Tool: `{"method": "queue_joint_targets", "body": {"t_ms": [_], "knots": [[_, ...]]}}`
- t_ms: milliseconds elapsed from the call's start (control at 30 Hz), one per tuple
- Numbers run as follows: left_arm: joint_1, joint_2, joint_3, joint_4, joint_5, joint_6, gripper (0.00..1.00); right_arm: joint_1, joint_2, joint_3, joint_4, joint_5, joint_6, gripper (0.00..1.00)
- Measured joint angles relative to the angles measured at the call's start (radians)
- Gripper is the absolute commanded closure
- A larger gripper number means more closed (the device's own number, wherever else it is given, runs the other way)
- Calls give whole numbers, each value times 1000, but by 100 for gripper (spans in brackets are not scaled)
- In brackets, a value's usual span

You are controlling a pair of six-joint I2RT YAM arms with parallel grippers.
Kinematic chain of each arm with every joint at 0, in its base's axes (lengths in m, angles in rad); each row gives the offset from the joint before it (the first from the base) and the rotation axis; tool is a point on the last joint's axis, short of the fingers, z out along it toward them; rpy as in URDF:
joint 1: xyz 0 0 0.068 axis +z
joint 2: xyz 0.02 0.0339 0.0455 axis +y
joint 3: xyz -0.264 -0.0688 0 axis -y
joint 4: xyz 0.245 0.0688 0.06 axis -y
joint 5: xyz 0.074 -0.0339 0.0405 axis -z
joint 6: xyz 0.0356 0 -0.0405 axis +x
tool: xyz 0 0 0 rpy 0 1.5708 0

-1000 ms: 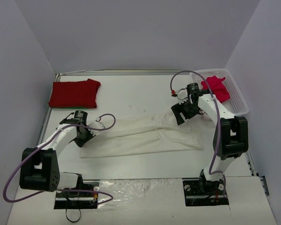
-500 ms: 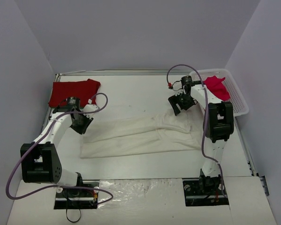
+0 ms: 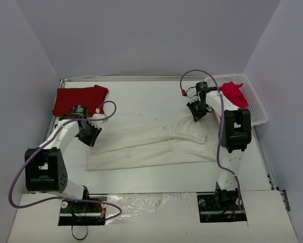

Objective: Fold and stack the t-shirts
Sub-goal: Fold the other side of the tshirt into a rectangle

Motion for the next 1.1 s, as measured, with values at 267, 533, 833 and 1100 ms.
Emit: {"method": "queue_joint_targets", "body": {"t_ms": [267, 533, 833, 1100], "knots": [[0, 3, 0, 1, 14, -5, 79, -3, -23, -19, 0, -1, 3, 100], [0, 3, -1, 4, 16, -10, 79, -2, -210, -125, -2, -10, 7, 100], [0, 3, -1, 4, 25, -13, 76, 4, -291, -175, -8, -3, 18, 37], [0, 3, -6, 8, 27, -13, 76, 11, -254, -177, -11, -23, 16, 49]]}}
